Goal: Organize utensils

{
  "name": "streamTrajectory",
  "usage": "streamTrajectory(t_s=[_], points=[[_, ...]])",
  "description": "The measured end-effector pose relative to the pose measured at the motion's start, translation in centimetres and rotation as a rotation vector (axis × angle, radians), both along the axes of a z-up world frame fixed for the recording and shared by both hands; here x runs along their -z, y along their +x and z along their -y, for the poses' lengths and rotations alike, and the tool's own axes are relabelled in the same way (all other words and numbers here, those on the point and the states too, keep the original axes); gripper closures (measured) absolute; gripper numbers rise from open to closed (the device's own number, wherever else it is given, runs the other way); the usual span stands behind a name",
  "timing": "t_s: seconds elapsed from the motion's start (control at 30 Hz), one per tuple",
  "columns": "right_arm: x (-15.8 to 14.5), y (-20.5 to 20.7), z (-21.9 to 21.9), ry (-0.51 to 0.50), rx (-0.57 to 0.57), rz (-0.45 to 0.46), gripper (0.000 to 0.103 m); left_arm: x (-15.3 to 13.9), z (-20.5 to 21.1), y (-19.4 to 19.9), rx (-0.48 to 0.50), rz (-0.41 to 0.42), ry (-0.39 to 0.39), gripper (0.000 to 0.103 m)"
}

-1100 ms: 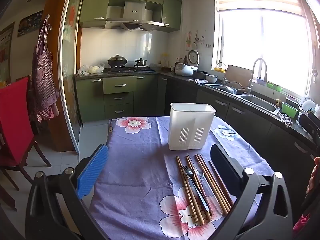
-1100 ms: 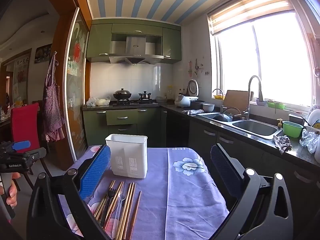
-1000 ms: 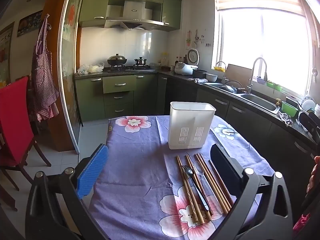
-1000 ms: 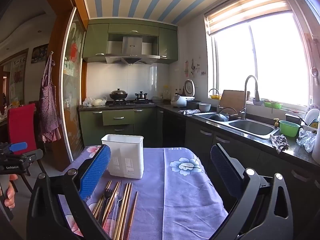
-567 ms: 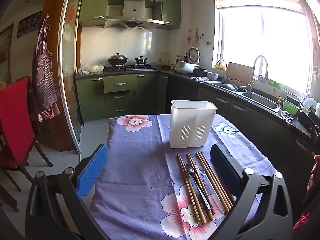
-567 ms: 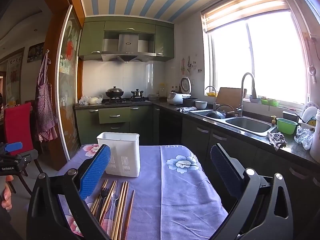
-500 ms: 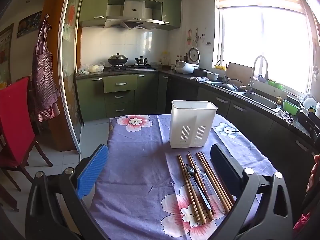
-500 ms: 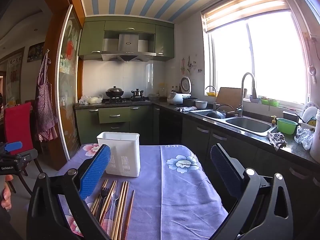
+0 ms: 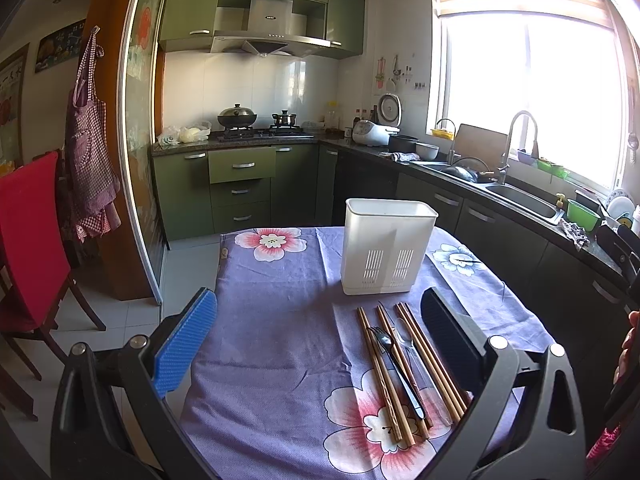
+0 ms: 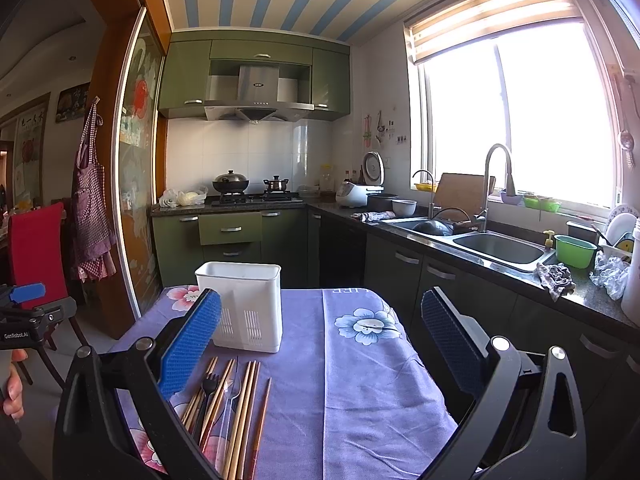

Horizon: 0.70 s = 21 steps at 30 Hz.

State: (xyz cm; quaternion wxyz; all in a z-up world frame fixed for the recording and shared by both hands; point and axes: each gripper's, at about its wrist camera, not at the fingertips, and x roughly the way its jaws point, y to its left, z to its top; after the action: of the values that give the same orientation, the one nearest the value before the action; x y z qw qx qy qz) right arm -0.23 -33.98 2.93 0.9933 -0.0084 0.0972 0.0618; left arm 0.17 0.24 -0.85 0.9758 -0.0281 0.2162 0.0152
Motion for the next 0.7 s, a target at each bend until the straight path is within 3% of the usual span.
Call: streamTrajectory(t_s=[0.7], points=[[0.79, 0.39, -0.38, -0.004, -0.007, -0.01, 0.004, 0.53, -0.2, 0.13, -0.004, -0.012, -0.005, 0.006]])
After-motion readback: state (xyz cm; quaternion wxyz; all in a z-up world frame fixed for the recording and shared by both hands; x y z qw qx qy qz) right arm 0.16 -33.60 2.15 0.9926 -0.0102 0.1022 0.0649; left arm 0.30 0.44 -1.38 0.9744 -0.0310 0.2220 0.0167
